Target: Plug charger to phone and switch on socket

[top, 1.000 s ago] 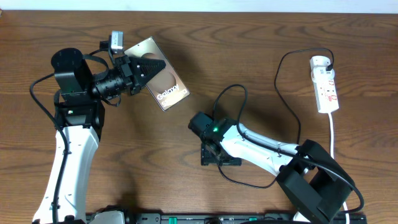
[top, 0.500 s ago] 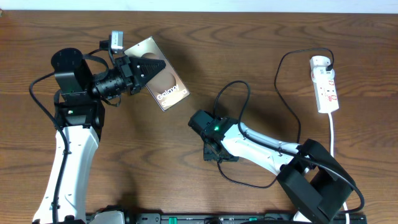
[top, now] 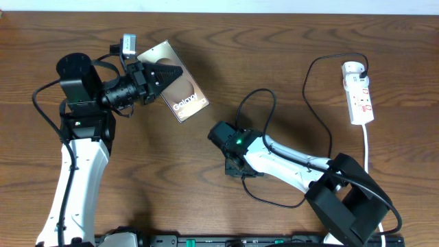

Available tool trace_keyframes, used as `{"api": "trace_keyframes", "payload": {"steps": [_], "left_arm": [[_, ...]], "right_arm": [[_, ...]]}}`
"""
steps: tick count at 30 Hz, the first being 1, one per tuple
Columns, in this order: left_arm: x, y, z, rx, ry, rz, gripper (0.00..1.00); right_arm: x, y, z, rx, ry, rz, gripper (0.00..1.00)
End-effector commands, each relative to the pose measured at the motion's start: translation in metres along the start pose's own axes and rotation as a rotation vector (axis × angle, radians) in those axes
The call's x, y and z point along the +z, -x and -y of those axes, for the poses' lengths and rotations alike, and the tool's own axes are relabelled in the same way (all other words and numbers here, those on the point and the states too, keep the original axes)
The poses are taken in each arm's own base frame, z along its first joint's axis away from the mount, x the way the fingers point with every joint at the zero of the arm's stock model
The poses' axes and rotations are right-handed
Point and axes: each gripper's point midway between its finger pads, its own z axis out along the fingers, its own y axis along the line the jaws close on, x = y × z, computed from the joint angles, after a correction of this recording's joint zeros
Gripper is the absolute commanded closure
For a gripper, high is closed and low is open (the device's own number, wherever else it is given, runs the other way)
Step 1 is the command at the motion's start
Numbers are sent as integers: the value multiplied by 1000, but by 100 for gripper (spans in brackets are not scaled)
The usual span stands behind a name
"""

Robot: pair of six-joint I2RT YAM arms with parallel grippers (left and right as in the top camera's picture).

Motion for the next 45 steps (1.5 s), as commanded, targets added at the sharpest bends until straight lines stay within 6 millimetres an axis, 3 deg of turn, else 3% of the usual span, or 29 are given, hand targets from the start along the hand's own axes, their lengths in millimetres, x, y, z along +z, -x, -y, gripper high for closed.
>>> {"api": "trace_keyframes", "payload": {"steps": [1, 11, 23, 27, 32, 38, 42, 43, 45], "left_arm": [[0, -3, 5, 32, -17, -20, 93], [0, -3, 5, 40, -17, -20, 93], [0, -3, 5, 42, -17, -20, 93], [0, -3, 5, 42, -17, -20, 93], [0, -2, 5, 43, -16, -18, 93], [-10, 7, 1, 40, -4, 19, 93], [-18, 12, -1, 38, 0, 38, 93], [-22, 15, -1, 37, 0, 44, 93], [-27, 16, -2, 36, -2, 48, 93]], "right_arm": [[5, 0, 10, 10, -37, 7, 82], [5, 0, 10, 10, -37, 6, 98], [4, 0, 10, 4, -36, 7, 99], [-4, 15, 3, -103, -26, 53, 99], [-41, 48, 5, -104, -22, 102, 99], [-105, 88, -6, -145, 132, 124, 99], [-152, 97, -33, -281, 413, 91, 99], [-176, 93, -48, -370, 589, 67, 99], [-202, 86, -60, -473, 794, 39, 99]]}}
